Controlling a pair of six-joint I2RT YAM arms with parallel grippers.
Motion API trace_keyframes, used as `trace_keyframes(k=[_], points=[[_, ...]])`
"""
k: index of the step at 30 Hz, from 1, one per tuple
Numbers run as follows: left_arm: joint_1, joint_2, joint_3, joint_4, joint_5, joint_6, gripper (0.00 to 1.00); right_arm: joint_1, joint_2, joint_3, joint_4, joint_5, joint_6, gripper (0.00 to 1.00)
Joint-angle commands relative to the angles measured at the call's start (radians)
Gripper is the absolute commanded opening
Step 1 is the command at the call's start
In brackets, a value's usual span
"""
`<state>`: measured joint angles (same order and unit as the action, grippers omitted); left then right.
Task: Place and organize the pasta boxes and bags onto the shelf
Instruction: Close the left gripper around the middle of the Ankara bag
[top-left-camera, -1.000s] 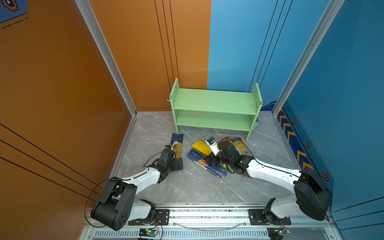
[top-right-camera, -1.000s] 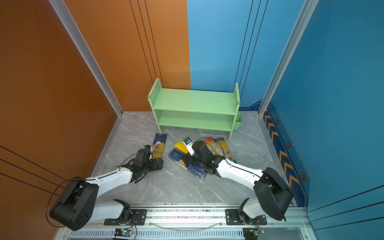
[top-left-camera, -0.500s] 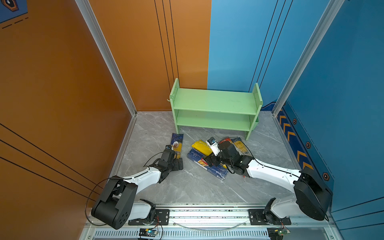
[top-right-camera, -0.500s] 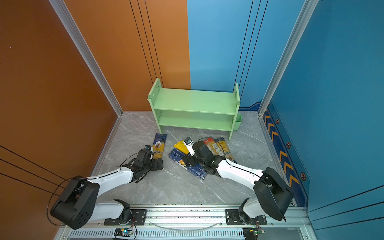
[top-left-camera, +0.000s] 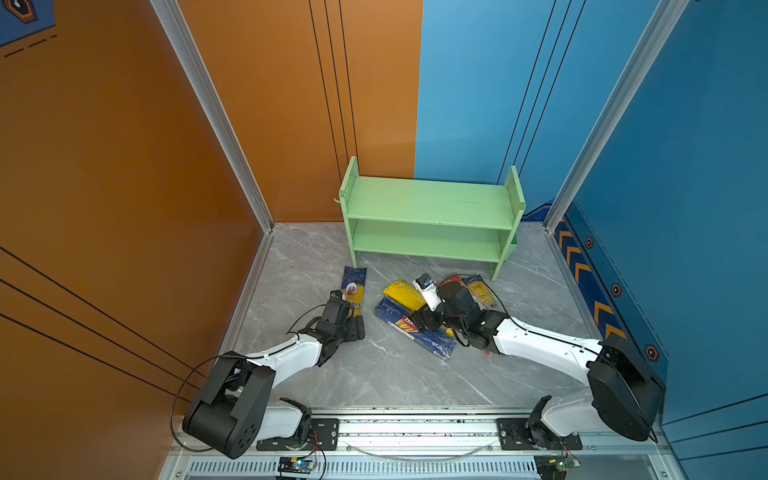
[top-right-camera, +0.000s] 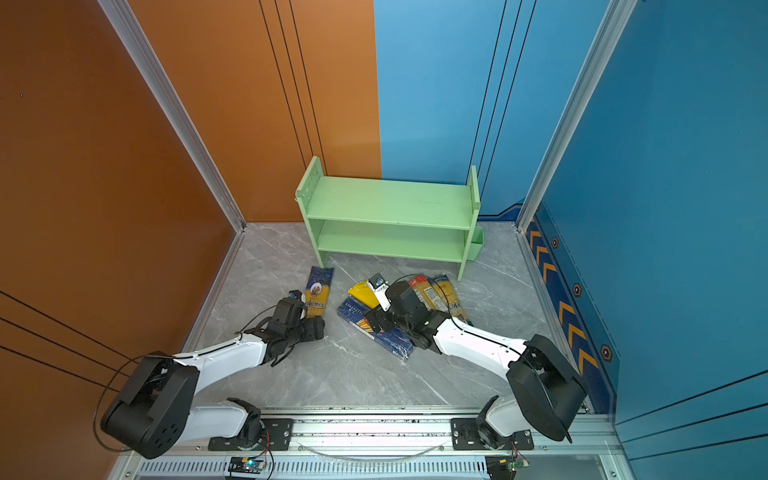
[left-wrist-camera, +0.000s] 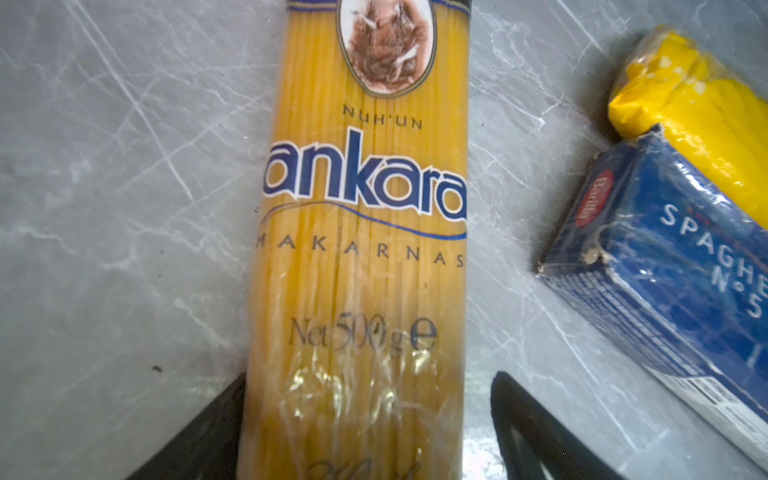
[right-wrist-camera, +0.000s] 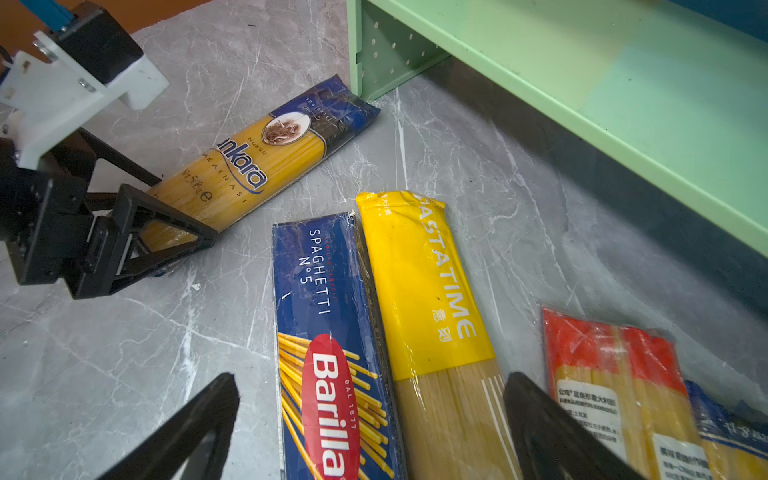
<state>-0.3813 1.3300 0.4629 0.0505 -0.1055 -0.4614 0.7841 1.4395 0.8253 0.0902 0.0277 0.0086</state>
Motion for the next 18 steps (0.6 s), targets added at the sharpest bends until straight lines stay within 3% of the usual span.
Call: trace_keyframes(k=[1, 18], points=[[-0.013, 0.025, 0.020, -0.097, -0.018, -0.017, 0.89, -0.008, -0.024, -0.003, 0.019, 0.017, 0.010, 0.97], [-0.046, 0.108, 0.092, -0.201, -0.060, -0.036, 0.87, -0.009, -0.023, -0.012, 0.027, 0.020, 0.009, 0.97]])
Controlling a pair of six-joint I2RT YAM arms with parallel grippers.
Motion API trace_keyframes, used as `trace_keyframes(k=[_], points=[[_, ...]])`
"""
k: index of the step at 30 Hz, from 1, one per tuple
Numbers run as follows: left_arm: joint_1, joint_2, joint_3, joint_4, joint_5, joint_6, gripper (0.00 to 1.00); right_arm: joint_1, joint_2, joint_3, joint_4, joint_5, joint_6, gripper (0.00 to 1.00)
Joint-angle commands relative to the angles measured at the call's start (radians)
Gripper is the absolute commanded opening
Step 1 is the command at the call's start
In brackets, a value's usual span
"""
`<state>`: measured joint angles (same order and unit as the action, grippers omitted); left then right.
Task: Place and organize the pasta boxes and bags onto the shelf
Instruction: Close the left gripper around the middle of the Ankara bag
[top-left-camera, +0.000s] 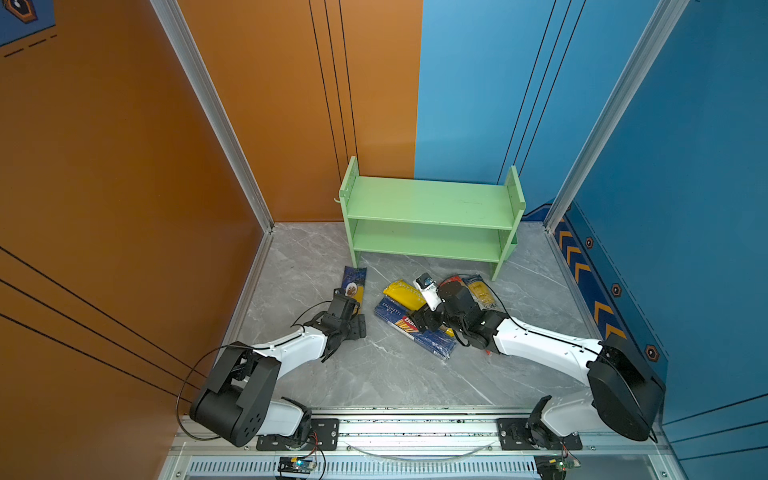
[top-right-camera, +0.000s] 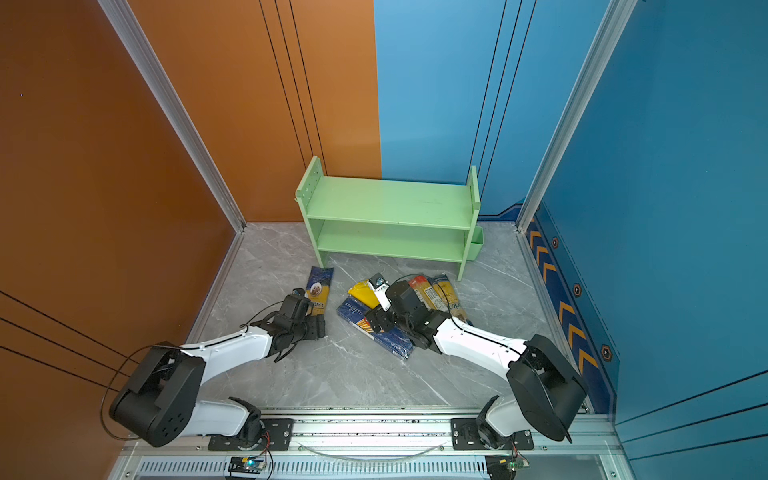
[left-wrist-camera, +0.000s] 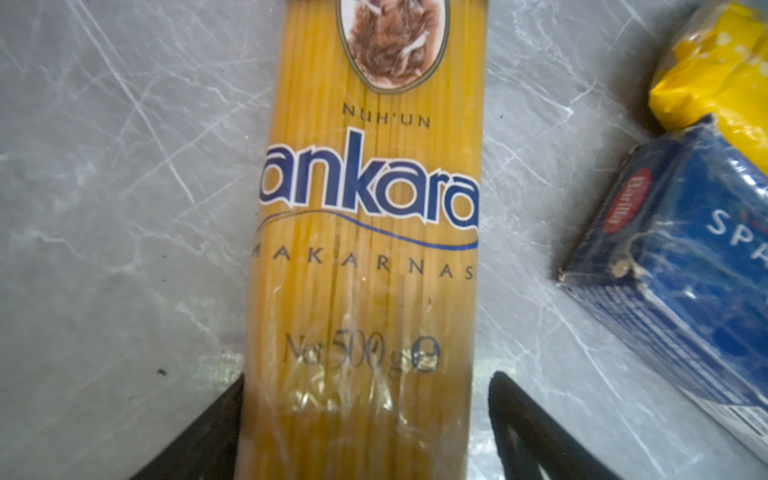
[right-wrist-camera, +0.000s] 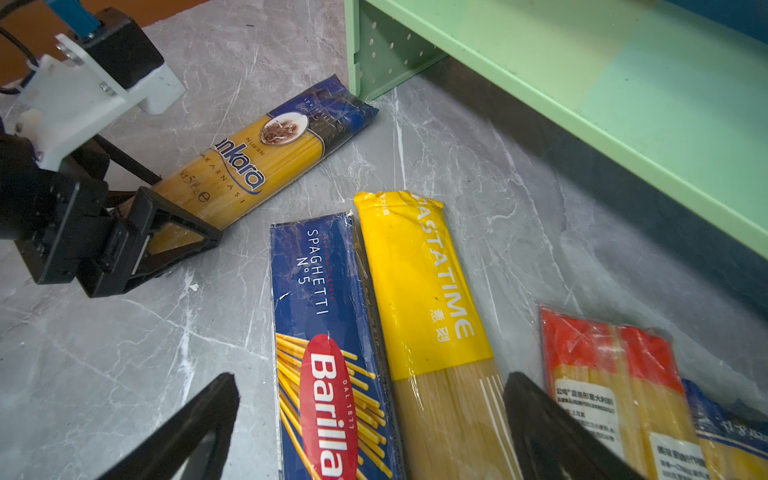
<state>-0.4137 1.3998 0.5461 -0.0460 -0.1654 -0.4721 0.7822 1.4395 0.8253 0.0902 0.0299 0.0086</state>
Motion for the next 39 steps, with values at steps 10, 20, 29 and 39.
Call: trace_keyframes(k=[10, 20, 29, 39], points=[[-0.047, 0.050, 0.068, -0.246, -0.054, -0.051, 0.88, -0.007, -0.034, -0.029, 0.038, 0.022, 0.010, 0.97], [-0.048, 0.053, 0.090, -0.298, -0.081, -0.053, 0.89, -0.008, -0.041, -0.043, 0.050, 0.024, 0.013, 0.97], [-0.051, 0.078, 0.105, -0.313, -0.088, -0.056, 0.82, -0.008, -0.044, -0.049, 0.060, 0.026, 0.014, 0.97], [-0.050, 0.102, 0.118, -0.315, -0.075, -0.053, 0.70, -0.008, -0.042, -0.052, 0.061, 0.024, 0.017, 0.97]])
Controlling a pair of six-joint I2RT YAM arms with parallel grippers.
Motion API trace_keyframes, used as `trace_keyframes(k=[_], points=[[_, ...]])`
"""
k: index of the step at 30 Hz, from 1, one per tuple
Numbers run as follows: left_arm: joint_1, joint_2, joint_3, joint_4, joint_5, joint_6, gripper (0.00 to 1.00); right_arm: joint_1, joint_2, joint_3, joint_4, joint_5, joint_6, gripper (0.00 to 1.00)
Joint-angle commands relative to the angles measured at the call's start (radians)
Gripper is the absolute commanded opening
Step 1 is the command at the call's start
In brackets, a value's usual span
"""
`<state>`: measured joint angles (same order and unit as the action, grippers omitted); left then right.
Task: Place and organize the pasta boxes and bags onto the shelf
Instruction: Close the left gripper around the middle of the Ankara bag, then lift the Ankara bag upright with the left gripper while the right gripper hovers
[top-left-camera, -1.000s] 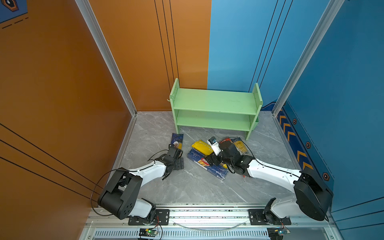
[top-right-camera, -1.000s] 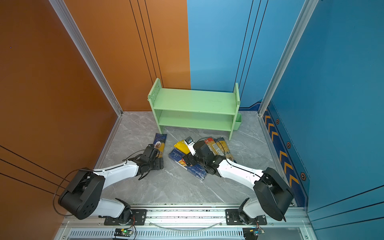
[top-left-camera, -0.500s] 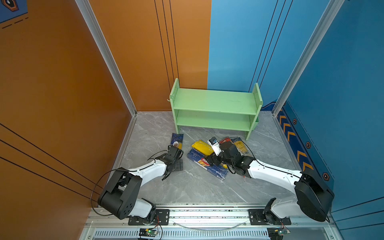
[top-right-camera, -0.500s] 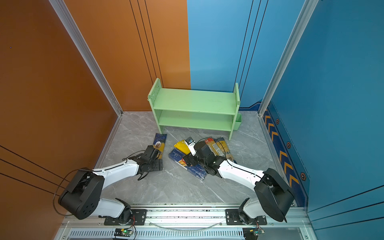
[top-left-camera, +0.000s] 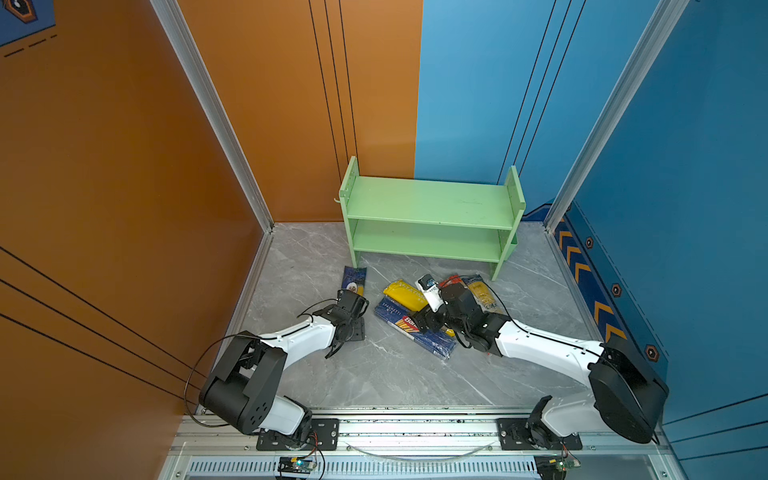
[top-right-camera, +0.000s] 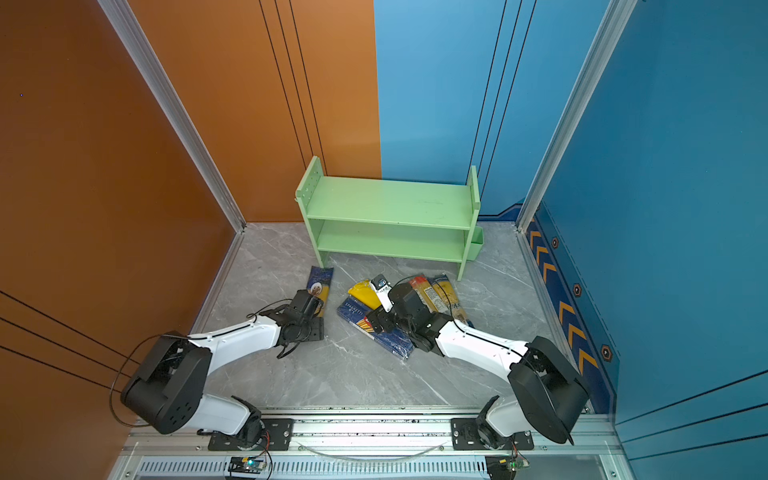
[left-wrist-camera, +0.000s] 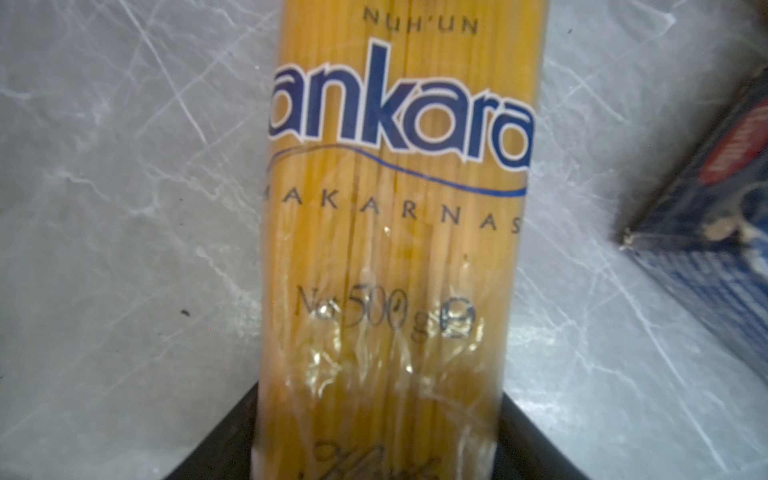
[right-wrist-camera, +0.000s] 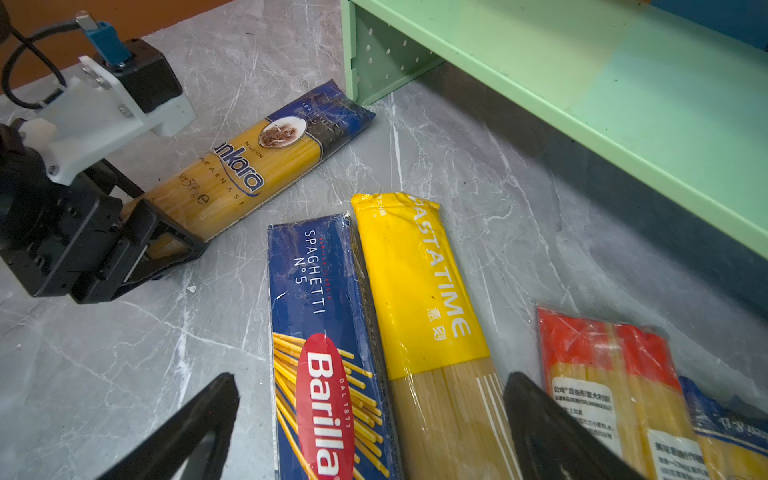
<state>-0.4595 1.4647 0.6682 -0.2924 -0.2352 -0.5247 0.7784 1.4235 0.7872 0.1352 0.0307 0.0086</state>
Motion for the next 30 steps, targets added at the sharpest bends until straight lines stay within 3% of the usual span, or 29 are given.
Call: trace_keyframes(k=[1, 16, 18, 22, 30], points=[[-0.005, 0.038, -0.003, -0.068, -0.004, 0.000, 0.69, -0.004, -0.026, -0.014, 0.015, 0.023, 0.017, 0.97], [-0.004, 0.069, 0.011, -0.074, 0.026, 0.007, 0.42, -0.004, -0.029, -0.007, 0.003, 0.025, 0.015, 0.97], [-0.002, 0.075, 0.016, -0.073, 0.037, 0.010, 0.33, -0.004, -0.032, -0.005, -0.002, 0.027, 0.015, 0.97], [0.002, 0.102, 0.031, -0.071, 0.076, 0.018, 0.00, -0.005, -0.030, 0.004, -0.018, 0.018, 0.004, 0.98], [0.003, 0.102, 0.038, -0.064, 0.093, 0.025, 0.00, -0.010, -0.034, 0.026, -0.091, 0.028, -0.033, 0.99]])
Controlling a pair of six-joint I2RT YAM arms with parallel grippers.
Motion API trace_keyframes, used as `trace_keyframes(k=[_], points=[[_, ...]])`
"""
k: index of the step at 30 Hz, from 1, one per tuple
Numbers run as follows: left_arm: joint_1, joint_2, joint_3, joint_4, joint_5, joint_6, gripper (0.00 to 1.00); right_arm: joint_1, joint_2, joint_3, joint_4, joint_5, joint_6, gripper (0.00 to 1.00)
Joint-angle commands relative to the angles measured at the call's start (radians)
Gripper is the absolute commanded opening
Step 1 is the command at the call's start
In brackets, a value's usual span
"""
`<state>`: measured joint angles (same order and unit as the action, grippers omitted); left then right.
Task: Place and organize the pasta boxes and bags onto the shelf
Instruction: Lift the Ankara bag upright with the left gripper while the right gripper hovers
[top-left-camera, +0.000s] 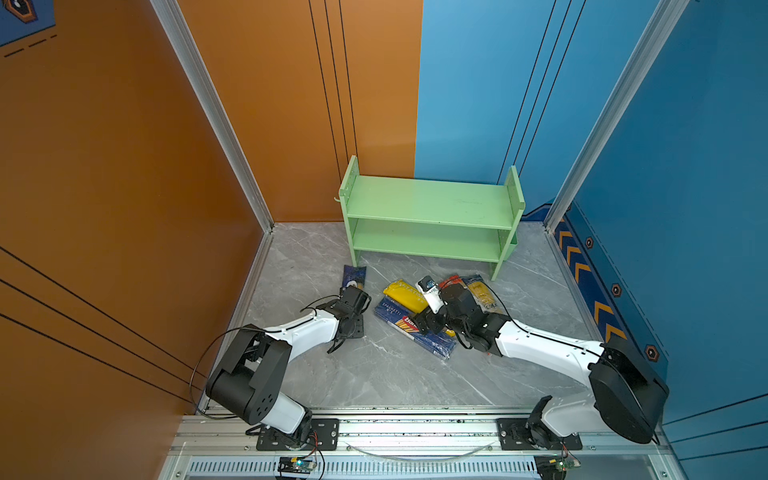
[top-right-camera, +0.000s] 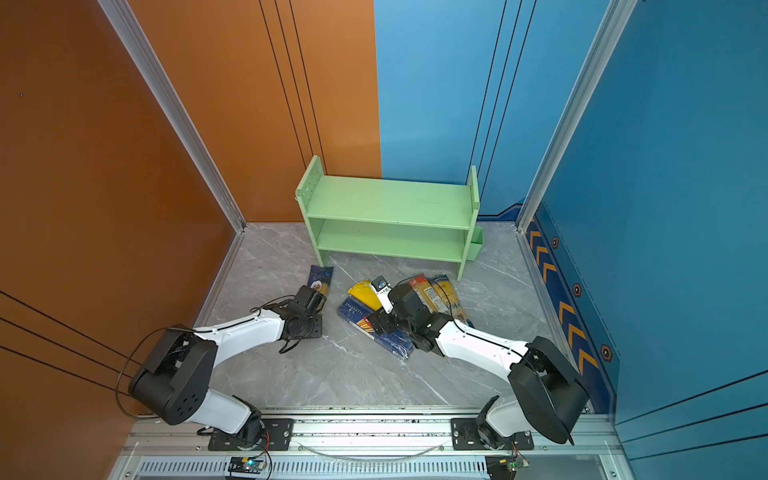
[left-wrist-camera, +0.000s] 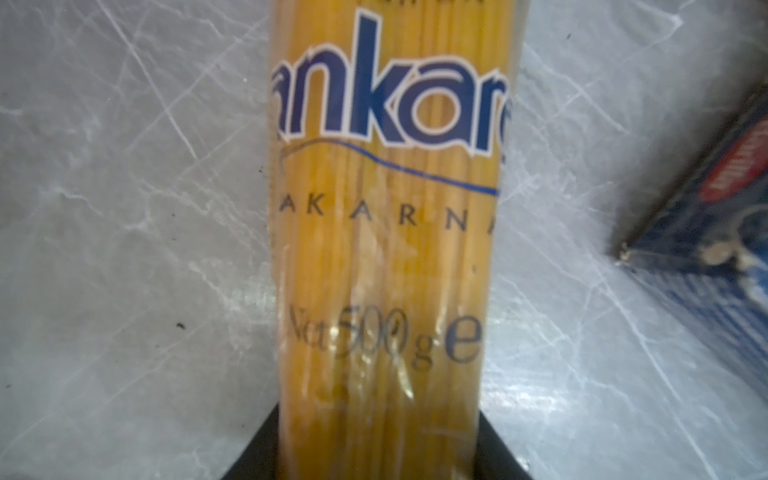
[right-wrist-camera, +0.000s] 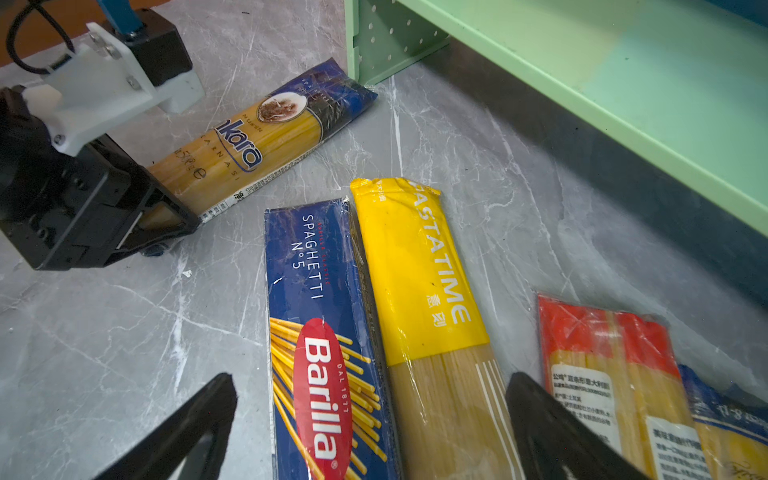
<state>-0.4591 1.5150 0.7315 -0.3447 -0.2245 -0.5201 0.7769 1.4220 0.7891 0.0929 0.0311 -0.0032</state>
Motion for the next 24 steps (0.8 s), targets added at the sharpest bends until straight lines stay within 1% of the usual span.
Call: trace_keyframes(k=[1, 7, 12, 24], points=[[0.003, 0.049, -0.025, -0.013, 0.083, 0.021, 0.00, -0.011, -0.035, 0.024, -0.048, 0.031, -0.023, 0.99], [0.000, -0.012, -0.025, -0.035, 0.093, 0.009, 0.00, -0.017, -0.038, 0.026, -0.056, 0.042, -0.029, 0.99], [-0.001, -0.061, 0.000, -0.090, 0.106, 0.007, 0.00, -0.021, -0.036, 0.025, -0.064, 0.047, -0.036, 0.99], [-0.003, -0.167, 0.023, -0.171, 0.085, 0.008, 0.00, -0.027, -0.043, 0.010, -0.103, 0.093, -0.053, 1.00]])
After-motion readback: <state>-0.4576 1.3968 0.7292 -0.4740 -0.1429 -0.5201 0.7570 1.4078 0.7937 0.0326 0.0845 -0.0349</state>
